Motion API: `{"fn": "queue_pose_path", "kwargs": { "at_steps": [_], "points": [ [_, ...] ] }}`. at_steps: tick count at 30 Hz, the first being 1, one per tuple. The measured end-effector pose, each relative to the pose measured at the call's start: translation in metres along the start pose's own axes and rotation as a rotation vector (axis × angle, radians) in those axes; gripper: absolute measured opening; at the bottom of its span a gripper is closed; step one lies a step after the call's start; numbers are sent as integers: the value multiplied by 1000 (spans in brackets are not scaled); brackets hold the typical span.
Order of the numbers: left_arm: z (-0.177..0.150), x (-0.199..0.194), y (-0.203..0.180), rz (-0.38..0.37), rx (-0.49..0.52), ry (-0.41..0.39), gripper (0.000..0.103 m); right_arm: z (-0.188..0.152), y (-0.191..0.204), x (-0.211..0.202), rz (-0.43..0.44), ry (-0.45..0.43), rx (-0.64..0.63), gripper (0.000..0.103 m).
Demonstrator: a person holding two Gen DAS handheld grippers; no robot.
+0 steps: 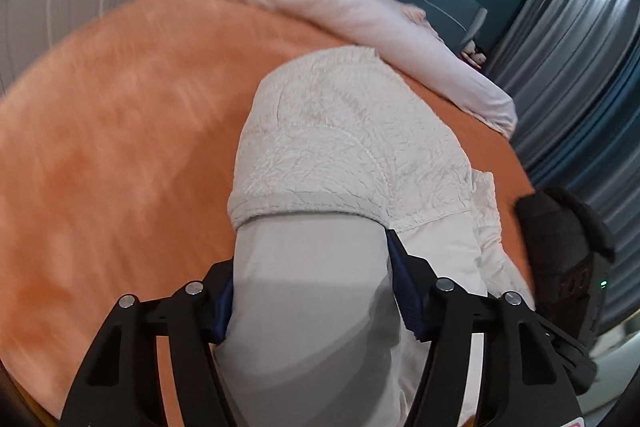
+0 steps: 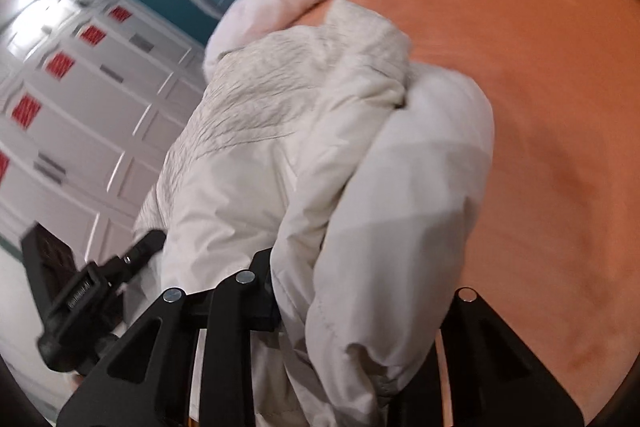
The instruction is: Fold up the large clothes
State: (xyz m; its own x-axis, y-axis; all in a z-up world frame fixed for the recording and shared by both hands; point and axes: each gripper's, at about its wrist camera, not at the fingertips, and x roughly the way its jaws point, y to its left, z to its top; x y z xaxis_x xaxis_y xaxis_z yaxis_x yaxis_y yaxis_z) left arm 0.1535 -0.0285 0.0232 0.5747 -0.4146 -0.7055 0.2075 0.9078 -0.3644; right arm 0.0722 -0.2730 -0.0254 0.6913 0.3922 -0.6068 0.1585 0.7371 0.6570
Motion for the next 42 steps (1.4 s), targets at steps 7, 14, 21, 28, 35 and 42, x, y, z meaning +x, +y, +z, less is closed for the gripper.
{"fn": "queue_pose_path", "kwargs": {
  "at_steps": [7, 14, 21, 28, 35, 42],
  "points": [
    [12, 21, 68, 185, 12, 26, 61, -5, 44, 87, -80, 92, -146, 34],
    [-5, 4, 83, 224, 35, 11, 71, 0, 45, 68, -150, 138, -153, 51],
    [-24, -43, 74, 293, 129, -26, 77, -26, 91, 7, -323, 2, -410, 40],
    [-56, -37, 62, 353, 155, 34, 77, -49, 81, 13, -494, 12, -476, 39],
    [-61, -36, 61, 366, 151, 44, 77, -28, 107, -21, -409, -89, -489, 33],
    [-66, -38, 61, 363, 131, 61, 78, -63, 67, 41, -496, 127, -455, 32]
  ]
}}
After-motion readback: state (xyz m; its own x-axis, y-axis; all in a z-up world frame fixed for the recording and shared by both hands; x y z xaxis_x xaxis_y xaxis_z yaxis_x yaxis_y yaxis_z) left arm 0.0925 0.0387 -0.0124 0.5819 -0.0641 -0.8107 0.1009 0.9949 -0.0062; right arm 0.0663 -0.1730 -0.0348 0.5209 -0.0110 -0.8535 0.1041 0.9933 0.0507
